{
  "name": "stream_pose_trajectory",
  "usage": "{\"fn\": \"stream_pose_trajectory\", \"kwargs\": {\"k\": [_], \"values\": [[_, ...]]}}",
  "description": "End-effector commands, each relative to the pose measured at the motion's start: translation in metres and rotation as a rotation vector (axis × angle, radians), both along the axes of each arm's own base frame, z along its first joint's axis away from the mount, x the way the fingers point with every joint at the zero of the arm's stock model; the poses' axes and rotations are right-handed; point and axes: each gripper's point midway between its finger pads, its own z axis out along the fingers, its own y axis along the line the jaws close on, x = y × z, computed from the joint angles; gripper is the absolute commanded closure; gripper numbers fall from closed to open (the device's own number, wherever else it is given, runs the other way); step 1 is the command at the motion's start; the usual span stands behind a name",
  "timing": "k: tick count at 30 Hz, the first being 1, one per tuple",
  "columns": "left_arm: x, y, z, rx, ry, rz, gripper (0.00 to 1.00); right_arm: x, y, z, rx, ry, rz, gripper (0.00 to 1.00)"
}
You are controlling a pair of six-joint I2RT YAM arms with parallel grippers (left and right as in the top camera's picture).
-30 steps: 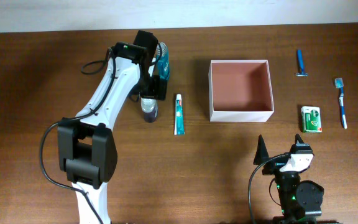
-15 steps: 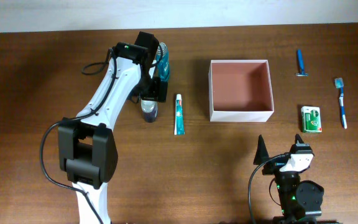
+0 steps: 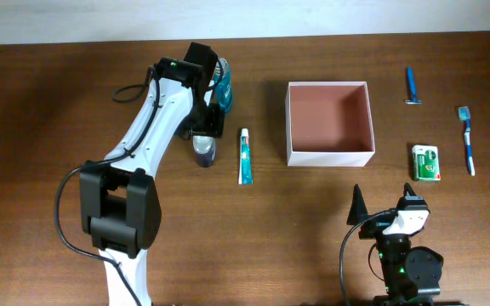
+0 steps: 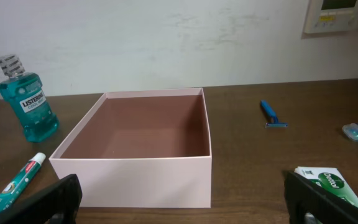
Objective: Pack container
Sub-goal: 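Lower the left gripper and close it around the soap bottle, then lift the soap bottle and carry it right into the pink box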
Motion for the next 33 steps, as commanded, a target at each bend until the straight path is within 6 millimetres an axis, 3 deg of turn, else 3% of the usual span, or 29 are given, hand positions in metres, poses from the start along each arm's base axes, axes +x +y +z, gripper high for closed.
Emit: {"fn": "stream_pose_trajectory", "kwargs": {"k": [1, 15, 23, 28, 31, 33], "values": [[-0.001, -0.003, -0.003, -0.014, 0.013, 0.001, 0.28, 0.000, 0.002, -0.002, -0.008, 0.004, 0.011, 0.01], [-0.009, -0.008, -0.003, -0.039, 0.049, -0.004, 0.57, 0.000, 0.002, -0.002, -0.008, 0.004, 0.011, 0.01], [-0.008, -0.010, 0.001, -0.052, 0.044, -0.013, 0.64, 0.000, 0.002, -0.002, -0.008, 0.004, 0.011, 0.01], [0.000, -0.014, 0.026, -0.073, 0.003, -0.019, 0.64, 0.000, 0.002, -0.002, -0.008, 0.004, 0.011, 0.01], [0.009, -0.018, 0.055, -0.090, -0.053, -0.023, 0.65, 0.000, 0.002, -0.002, -0.008, 0.004, 0.011, 0.01], [0.016, -0.025, 0.087, -0.112, -0.120, -0.037, 0.65, 0.000, 0.002, -0.002, -0.008, 0.004, 0.011, 0.01]]}}
